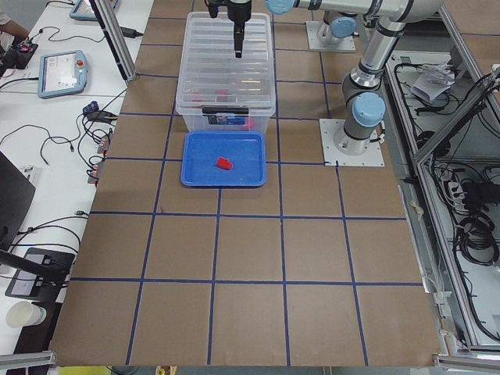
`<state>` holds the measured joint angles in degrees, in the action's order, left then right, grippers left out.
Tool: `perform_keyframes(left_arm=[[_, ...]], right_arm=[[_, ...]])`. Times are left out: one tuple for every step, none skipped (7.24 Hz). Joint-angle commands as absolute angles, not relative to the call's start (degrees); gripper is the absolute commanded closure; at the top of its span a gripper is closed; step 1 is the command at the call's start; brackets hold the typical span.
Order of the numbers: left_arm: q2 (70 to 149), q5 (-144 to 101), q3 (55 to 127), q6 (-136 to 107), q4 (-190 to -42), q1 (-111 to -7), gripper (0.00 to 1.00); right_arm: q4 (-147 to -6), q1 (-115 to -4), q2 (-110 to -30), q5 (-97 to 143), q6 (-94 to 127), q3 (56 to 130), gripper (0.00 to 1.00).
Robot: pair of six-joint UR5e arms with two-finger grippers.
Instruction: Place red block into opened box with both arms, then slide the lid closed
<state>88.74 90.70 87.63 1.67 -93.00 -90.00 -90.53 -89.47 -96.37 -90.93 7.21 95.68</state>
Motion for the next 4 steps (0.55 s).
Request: perform_keyframes(left_arm=[[88.8, 90.7, 87.6, 1.7, -93.0, -90.0, 0.0], [88.9, 90.7, 87.6, 1.7, -93.0, -90.0, 0.0], [88.9, 90.7, 87.6, 1.7, -92.9, -90.0, 0.0], [88.8, 90.7, 87.6, 1.6, -92.9, -90.0, 0.0]], right_arm=[[-90.5, -89.5, -96.3, -91.1, 7.1, 95.7, 0.0], [-90.5, -89.5, -96.3, -91.1, 7.1, 95.7, 0.0], [-90.5, -89.5, -96.3, -91.1, 7.1, 95.6, 0.0], [-90.5, -89.5, -96.2, -91.1, 6.9, 95.7, 0.0]])
